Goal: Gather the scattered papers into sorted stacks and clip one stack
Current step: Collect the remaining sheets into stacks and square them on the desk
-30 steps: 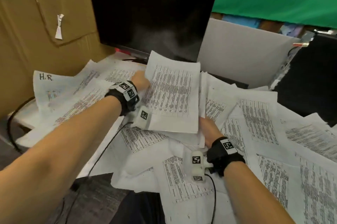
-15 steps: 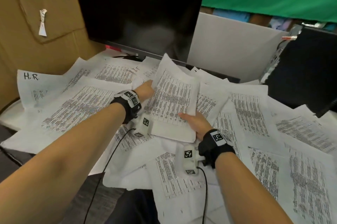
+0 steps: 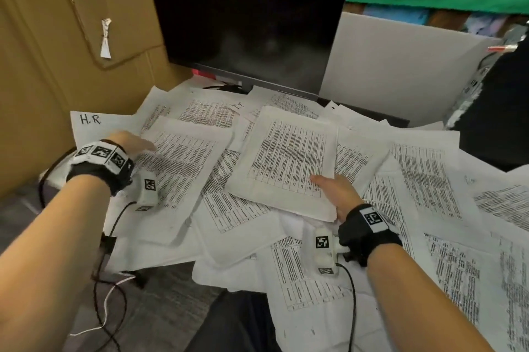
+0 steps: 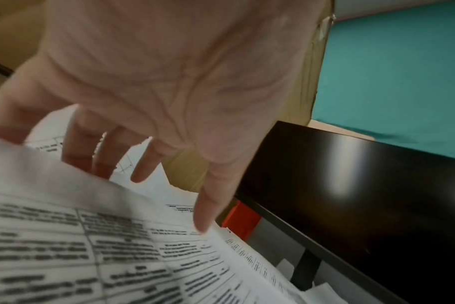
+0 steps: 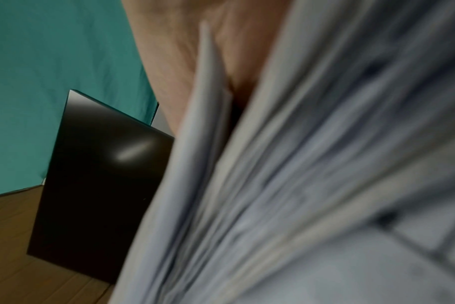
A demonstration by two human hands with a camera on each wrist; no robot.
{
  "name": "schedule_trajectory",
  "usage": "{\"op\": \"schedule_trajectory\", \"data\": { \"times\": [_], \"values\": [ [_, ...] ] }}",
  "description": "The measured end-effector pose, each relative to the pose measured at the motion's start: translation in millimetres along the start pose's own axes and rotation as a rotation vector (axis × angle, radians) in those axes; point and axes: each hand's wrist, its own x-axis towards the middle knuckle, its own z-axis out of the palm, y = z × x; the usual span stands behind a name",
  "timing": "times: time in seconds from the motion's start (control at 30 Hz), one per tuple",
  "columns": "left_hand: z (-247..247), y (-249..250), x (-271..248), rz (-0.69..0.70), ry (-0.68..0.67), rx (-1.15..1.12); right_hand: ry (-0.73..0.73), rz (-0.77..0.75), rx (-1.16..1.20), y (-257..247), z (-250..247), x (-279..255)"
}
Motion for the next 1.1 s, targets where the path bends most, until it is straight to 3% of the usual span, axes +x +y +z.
{"op": "schedule_trajectory", "data": {
  "times": [0.13, 0.2, 0.33, 0.47, 0.6, 0.8, 0.9, 1.03, 1.1],
  "values": [
    [5.8, 4.7, -20.1, 0.099, -0.058, 0.114, 0.001, -0.006, -0.006, 0.5, 0.9, -1.0],
    [-6.7, 17.7, -30.9, 0.194, 0.029, 0.055, 0.0, -0.011, -0.012, 0.8, 1.0, -1.5],
    [-62.9, 53.9, -75.1, 0.477, 0.382, -0.299, 0.005, -0.054, -0.026, 3.7, 2.1, -0.6],
    [-99.5, 87.1, -107.7, 0.682, 0.419, -0.63, 0.009, -0.047, -0.032, 5.7, 4.7, 2.4],
    [-72.4, 122.1, -89.3, 0.668, 0.257, -0.634, 0.03, -0.028, -0.02, 7.4, 4.6, 4.3],
    [29.3, 175.7, -63.5, 0.612, -0.029, -0.538, -0.014, -0.035, -0.027, 6.7, 1.0, 0.8],
    [62.3, 184.9, -55.6, 0.542, -0.04, -0.438, -0.02, -0.021, 0.068, 3.6, -0.8, -2.2],
    [83.9, 185.1, -50.9, 0.447, -0.038, -0.477, -0.076, 0.061, 0.435, 1.7, -6.3, -6.0],
    [89.8, 181.1, -49.0, 0.385, -0.076, -0.486, -0.111, 0.059, 0.462, 1.6, -6.4, -7.4]
  ]
}}
